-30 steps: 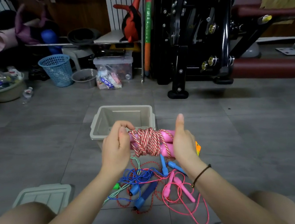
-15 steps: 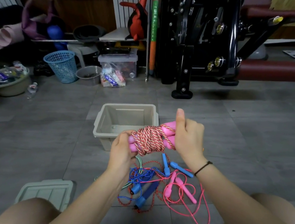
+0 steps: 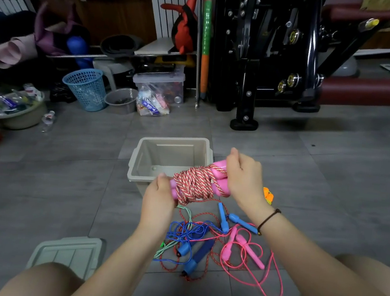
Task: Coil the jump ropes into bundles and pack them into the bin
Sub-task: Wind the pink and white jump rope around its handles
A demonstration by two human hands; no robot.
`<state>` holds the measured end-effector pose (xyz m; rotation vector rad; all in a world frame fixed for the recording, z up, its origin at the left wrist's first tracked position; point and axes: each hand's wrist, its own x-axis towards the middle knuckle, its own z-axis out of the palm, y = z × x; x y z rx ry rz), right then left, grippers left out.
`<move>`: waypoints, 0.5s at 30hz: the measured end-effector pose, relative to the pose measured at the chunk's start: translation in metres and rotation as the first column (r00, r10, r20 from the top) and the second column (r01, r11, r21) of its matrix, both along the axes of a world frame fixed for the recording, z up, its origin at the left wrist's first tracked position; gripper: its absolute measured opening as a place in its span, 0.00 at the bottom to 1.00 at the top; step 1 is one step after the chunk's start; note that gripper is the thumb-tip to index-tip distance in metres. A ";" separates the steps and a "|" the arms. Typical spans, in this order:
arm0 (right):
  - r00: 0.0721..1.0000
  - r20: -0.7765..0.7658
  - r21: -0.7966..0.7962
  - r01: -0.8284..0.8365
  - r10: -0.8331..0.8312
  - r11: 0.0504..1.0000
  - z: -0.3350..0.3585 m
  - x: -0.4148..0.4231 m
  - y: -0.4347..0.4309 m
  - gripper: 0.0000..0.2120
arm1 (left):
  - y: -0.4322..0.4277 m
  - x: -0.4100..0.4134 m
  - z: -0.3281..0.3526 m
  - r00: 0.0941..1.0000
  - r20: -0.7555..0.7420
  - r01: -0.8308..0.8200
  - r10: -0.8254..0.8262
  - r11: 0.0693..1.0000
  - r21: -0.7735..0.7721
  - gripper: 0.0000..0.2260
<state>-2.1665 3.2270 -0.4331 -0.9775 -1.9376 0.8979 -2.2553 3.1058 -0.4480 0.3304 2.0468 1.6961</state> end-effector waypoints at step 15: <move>0.998 -0.007 -0.153 0.058 -0.059 0.987 0.006 0.008 0.001 0.21 | 0.005 -0.004 0.005 0.955 -0.294 0.027 -0.027 1.000 -0.005 0.20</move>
